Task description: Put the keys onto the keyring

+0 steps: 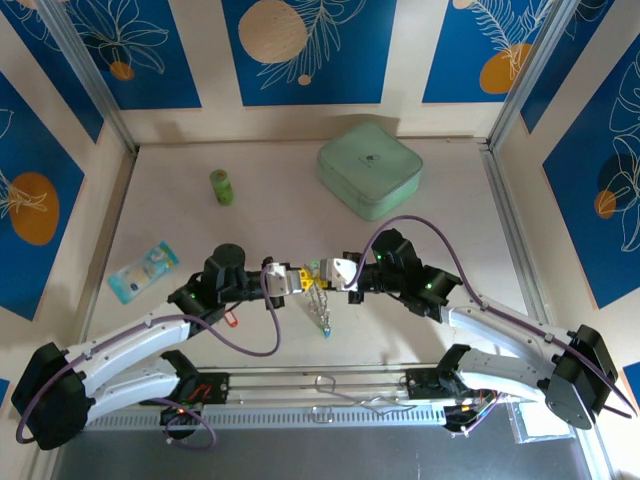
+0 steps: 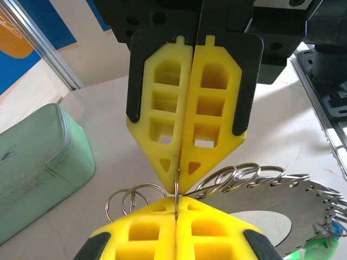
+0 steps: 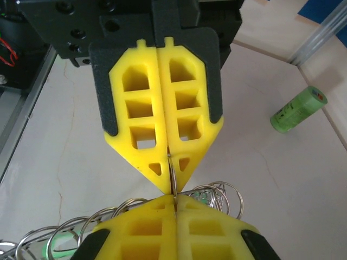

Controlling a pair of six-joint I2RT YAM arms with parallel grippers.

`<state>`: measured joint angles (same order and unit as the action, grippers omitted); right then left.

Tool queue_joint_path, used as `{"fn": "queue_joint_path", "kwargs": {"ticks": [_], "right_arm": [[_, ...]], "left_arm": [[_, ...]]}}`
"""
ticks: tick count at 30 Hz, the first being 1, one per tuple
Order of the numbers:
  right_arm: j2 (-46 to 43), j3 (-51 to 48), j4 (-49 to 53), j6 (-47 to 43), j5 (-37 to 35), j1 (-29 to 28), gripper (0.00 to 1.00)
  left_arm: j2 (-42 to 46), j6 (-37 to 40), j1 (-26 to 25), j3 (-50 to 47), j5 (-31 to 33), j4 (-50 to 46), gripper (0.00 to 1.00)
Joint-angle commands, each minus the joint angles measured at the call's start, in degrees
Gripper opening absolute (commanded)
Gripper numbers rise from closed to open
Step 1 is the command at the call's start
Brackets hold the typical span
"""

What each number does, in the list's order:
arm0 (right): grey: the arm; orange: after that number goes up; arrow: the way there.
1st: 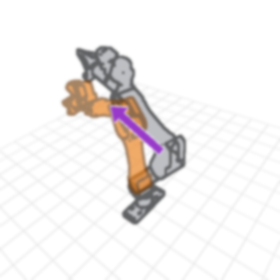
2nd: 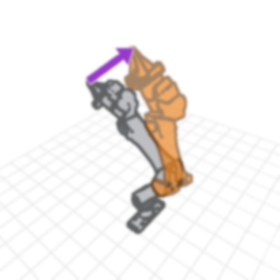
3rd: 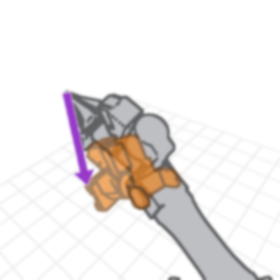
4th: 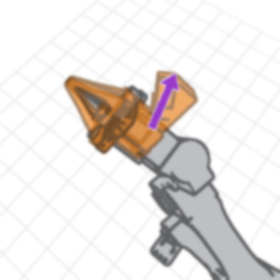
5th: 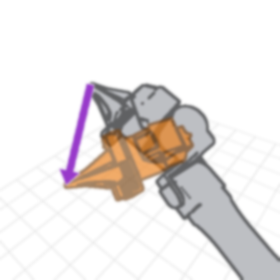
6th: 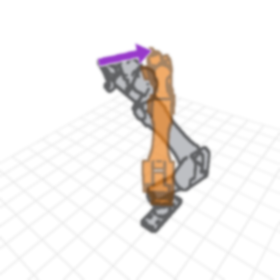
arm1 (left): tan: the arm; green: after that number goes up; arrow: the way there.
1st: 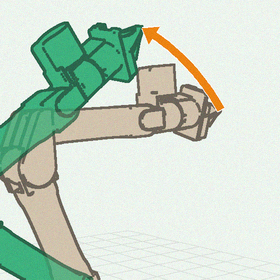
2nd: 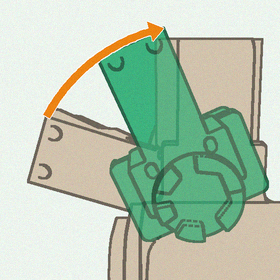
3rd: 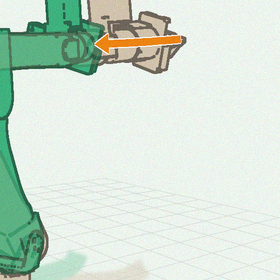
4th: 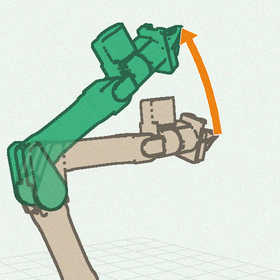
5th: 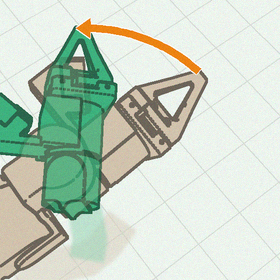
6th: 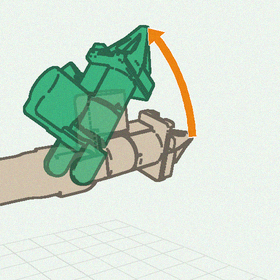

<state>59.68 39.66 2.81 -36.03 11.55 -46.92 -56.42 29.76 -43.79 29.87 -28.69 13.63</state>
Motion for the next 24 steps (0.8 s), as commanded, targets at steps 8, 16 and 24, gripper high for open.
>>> {"fn": "queue_joint_path", "kwargs": {"ticks": [8,16,24], "right_arm": [[2.3,3.3,-0.1,1.4,6.3,-0.7,0.0],[1.4,2.9,0.7,2.4,4.6,-0.4,0.05],[-10.3,-3.0,-4.6,25.5,3.8,11.5,0.4]], "left_arm": [[-0.5,-2.8,-0.4,2.1,-3.8,4.5,0.12],[0.5,-3.2,-0.4,1.9,-1.0,5.3,0.0],[2.7,-17.9,-0.5,4.5,17.8,0.3,0.0]]}}
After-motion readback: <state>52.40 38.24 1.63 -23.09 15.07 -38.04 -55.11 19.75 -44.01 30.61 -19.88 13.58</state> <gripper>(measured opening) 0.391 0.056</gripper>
